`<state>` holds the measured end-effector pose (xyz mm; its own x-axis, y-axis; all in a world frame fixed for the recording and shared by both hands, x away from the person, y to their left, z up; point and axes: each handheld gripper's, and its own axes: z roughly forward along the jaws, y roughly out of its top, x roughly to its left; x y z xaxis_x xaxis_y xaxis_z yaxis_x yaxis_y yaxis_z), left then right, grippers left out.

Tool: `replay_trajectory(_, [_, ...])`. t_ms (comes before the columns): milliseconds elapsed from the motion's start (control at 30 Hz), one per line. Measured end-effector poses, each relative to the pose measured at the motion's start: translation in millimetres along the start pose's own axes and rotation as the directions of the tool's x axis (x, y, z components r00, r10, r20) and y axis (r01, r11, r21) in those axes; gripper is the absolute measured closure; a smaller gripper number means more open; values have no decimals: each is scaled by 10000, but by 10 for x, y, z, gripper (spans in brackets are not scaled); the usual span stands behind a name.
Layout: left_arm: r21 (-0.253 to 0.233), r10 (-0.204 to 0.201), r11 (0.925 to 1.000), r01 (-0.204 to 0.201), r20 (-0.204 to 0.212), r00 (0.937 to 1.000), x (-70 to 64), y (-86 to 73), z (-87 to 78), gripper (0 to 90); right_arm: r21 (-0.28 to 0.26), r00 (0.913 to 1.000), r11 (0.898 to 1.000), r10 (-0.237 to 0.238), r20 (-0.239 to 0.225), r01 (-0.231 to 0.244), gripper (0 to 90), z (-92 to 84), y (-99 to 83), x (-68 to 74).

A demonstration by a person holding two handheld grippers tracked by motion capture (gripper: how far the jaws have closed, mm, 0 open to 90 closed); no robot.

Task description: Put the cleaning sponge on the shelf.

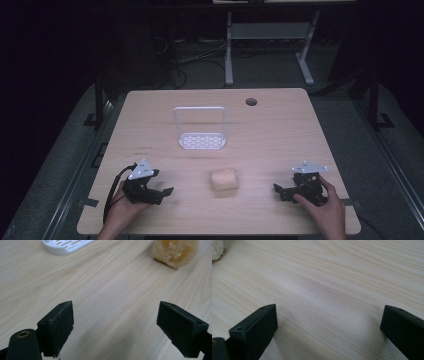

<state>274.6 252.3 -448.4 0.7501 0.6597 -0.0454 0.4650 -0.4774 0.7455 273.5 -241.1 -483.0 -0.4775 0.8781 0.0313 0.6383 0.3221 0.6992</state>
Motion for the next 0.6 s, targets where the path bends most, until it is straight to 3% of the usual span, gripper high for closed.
replay_trajectory(600, [-170, 423, 9990, -415, 448, 9981, -95, 244, 75, 138, -1, 9999, 10000, -96, -44, 96, 9, 5, 3, -7])
